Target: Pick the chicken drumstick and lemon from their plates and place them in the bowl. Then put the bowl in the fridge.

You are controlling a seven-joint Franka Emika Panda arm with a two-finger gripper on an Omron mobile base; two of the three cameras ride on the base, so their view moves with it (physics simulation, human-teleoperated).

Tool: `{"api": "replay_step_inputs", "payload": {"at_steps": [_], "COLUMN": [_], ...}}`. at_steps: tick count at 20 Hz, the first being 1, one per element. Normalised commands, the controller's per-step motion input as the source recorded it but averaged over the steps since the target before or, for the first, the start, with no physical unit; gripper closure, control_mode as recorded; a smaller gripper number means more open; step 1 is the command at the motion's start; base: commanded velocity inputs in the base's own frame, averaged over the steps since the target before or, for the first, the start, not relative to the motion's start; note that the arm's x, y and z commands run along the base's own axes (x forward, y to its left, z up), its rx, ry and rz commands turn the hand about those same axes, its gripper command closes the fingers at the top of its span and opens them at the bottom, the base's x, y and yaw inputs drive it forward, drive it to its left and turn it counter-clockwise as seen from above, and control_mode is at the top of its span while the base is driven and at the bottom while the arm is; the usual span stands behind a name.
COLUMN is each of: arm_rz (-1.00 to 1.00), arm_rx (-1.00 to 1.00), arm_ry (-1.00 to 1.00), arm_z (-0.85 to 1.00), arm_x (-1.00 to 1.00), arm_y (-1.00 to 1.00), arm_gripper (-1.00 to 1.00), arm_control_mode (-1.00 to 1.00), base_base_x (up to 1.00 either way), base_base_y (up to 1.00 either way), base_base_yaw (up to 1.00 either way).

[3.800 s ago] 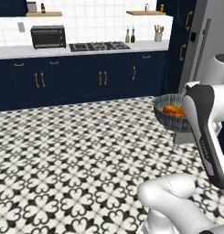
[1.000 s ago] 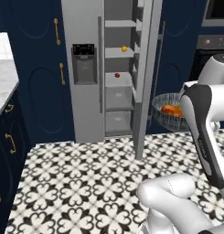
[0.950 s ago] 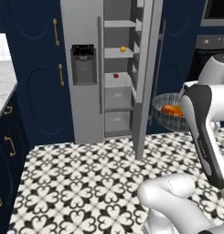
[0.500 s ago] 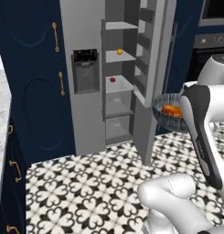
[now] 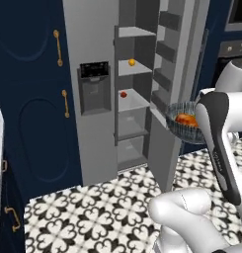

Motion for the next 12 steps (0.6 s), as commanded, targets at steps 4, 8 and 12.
{"api": "replay_step_inputs", "payload": {"at_steps": [4,8,12], "arm_rz": [0.0,0.0,0.0], "arm_rx": [0.0,0.0,0.0], "arm_ry": [0.0,0.0,0.0], "arm_z": [0.0,0.0,0.0], "arm_x": [0.0,0.0,0.0], "arm_y": [0.0,0.0,0.0], "arm_gripper": [1.0,1.0,1.0], "arm_control_mode": [1.0,1.0,1.0], "base_base_x": [0.76,0.77,0.73], "base_base_y": [0.06,0.0,0.0], "base_base_yaw": [-0.08,-0.06,-0.02]}}
